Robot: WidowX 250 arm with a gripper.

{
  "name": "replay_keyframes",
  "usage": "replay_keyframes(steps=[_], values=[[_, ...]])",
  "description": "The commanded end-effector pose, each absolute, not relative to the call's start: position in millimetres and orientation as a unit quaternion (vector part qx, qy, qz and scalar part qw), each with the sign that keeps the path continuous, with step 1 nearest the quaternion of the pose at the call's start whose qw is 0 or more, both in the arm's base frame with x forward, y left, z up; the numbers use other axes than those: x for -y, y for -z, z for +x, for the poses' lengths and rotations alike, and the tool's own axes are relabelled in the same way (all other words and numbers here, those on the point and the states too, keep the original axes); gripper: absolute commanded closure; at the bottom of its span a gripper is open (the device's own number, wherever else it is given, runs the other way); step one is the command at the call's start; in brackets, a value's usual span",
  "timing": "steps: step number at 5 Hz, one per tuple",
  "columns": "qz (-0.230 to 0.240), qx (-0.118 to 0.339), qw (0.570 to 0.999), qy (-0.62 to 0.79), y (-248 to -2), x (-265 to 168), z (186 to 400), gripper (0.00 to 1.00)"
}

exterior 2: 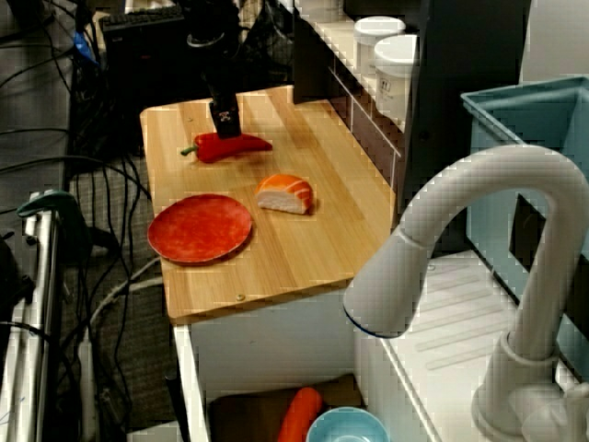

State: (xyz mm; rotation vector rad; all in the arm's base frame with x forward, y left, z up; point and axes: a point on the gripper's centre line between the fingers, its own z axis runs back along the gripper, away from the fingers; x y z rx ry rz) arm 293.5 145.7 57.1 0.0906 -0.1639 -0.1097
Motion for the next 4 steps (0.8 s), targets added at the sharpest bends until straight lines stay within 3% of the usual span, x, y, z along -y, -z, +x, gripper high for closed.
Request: replay_keyframes(steps=[1, 3, 4], values=[[0.044, 0.119, 0.989, 0.077, -88.4, -126.7, 294.2, 0.0], [0.003, 0.156, 0.983, 0.1, -101.3, -95.4, 286.5, 0.0], [-0.003, 0.152, 0.982, 0.115, -103.5, -81.6, 287.8, 0.0]])
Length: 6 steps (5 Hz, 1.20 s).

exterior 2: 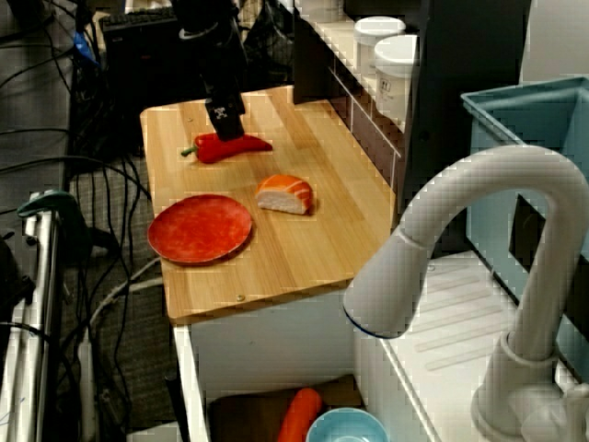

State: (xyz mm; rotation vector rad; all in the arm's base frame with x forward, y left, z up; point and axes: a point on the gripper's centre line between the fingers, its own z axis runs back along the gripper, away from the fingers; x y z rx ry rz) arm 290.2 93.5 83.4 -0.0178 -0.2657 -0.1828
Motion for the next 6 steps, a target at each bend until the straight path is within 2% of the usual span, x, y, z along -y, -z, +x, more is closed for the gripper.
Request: replay_keyframes(steps=[1, 3, 6], values=[[-0.009, 0.153, 0.979, 0.138, -108.4, -67.8, 288.7, 0.0], [-0.004, 0.161, 0.965, 0.206, -99.9, -42.2, 297.4, 0.0], [-0.001, 0.145, 0.965, 0.217, -78.3, -27.9, 315.0, 0.0]])
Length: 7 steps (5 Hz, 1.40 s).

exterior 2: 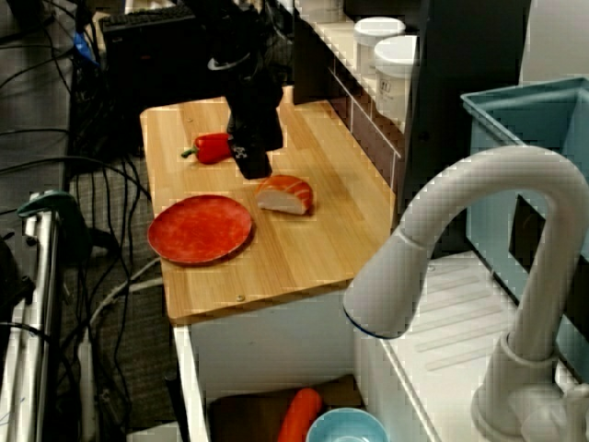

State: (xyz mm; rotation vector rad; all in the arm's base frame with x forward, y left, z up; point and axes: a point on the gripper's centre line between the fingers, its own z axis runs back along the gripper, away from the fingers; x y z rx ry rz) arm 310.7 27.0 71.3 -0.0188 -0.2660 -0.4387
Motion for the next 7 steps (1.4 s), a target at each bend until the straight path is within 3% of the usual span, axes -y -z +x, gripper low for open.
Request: replay_keyframes(steps=[1, 5, 6, 7], values=[[0.002, 0.139, 0.966, 0.217, -71.4, -24.3, 316.7, 0.0], [0.015, 0.126, 0.972, 0.199, -52.2, -24.7, 324.2, 0.0], [0.004, 0.117, 0.975, 0.19, -51.6, -27.7, 325.2, 1.0], [0.0, 0.12, 0.975, 0.186, -55.3, -30.9, 324.0, 1.0]])
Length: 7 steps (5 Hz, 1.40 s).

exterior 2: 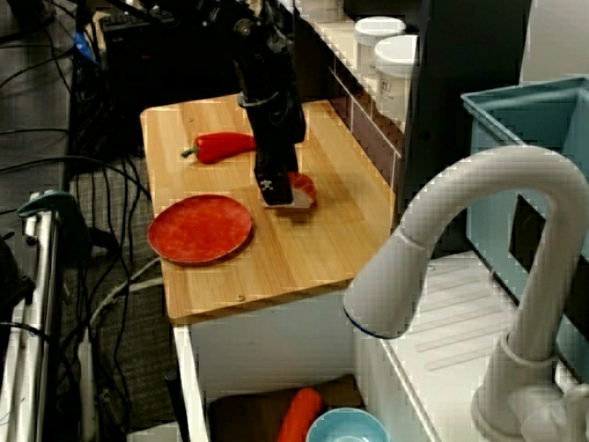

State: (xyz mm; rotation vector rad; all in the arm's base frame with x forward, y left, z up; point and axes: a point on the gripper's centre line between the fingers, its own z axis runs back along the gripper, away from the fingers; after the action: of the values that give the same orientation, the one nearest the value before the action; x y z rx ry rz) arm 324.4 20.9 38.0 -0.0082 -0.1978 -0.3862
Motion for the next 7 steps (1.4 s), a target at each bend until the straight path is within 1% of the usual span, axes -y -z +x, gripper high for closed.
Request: replay_keyframes(steps=[1, 3, 4, 5, 6, 7], values=[[-0.004, 0.122, 0.976, 0.183, -64.9, -35.4, 320.8, 1.0], [-0.026, 0.141, 0.973, 0.181, -110.2, -42.5, 298.4, 1.0], [-0.033, 0.149, 0.971, 0.186, -121.5, -43.8, 285.2, 1.0], [-0.041, 0.147, 0.969, 0.195, -125.9, -48.8, 272.2, 1.0], [-0.049, 0.141, 0.967, 0.206, -125.0, -50.3, 260.4, 1.0], [-0.047, 0.144, 0.964, 0.22, -121.9, -47.5, 244.2, 1.0]])
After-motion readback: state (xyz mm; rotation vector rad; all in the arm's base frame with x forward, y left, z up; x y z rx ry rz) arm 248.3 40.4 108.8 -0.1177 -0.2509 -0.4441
